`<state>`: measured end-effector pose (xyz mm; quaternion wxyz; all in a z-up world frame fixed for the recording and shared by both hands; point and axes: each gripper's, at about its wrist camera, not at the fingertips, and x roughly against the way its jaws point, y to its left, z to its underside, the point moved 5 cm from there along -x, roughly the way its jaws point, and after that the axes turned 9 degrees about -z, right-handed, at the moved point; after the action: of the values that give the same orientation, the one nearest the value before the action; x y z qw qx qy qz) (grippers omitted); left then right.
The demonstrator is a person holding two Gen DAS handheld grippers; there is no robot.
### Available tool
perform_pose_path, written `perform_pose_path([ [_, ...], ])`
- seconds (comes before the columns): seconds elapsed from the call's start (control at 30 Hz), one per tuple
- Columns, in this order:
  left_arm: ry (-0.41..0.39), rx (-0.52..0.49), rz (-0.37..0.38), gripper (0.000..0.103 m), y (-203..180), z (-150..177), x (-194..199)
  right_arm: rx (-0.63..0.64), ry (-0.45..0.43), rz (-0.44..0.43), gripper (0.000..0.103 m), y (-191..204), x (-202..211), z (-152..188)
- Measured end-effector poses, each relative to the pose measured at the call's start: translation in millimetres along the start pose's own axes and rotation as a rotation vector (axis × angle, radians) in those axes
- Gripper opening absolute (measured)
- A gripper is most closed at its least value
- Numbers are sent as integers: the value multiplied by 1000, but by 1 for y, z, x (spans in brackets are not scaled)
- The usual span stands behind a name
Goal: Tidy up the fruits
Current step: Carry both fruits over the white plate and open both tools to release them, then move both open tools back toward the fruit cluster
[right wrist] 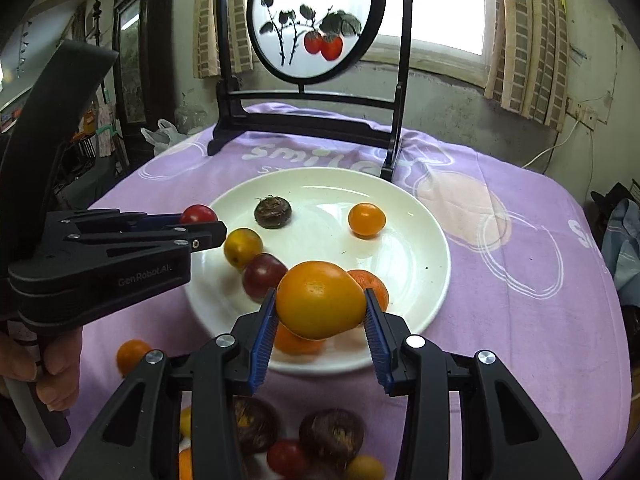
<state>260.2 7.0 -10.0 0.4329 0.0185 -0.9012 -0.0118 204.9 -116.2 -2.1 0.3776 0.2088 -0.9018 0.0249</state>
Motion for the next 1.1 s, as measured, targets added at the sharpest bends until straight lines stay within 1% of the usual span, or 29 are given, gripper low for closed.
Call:
perform_pose_path([
  [0.2, 15, 7, -8, 28, 1, -11, -24, -13, 54, -3, 43, -6, -32, -2],
  [0.23, 17, 8, -5, 28, 0, -13, -27, -16, 59, -5, 44, -6, -35, -2],
  [0.27, 21, 12, 4, 29, -1, -14, -30, -12, 46, -4, 45, -6, -36, -4],
  [0.3, 23, 22, 9, 42, -1, -14, -32, -7, 37, -4, 53, -5, -36, -6],
  [0.33, 22, 32, 6, 51, 0, -14, -32, -9, 36, 0, 63, -6, -37, -7],
  [0.37, 8, 44, -3, 60, 1, -14, -29, -21, 27, 13, 63, -7, -35, -8],
  [0.43, -26, 36, -6, 62, 1, -13, -20, -34, 21, 6, 63, -9, -33, -7],
  [0.5, -39, 9, -13, 66, -1, -9, -11, -44, 20, -2, 63, -10, -27, -3],
  [0.53, -44, 2, -16, 66, 0, -7, -7, -47, 19, -1, 63, -11, -22, 0],
  [0.63, -62, -24, -18, 69, 1, 3, 10, -53, 19, -10, 63, -15, -8, 9],
  [0.73, -80, -29, -12, 72, 3, 17, 28, -66, 20, -18, 63, -19, 9, 23],
  [0.8, -74, -29, -5, 76, 5, 31, 37, -72, 22, -20, 63, -20, 19, 34],
  [0.97, -64, -25, 29, 77, 8, 66, 57, -88, 13, -40, 63, -21, 49, 61],
  [1.1, -68, -35, 27, 77, 9, 93, 70, -81, 21, -50, 63, -14, 64, 83],
])
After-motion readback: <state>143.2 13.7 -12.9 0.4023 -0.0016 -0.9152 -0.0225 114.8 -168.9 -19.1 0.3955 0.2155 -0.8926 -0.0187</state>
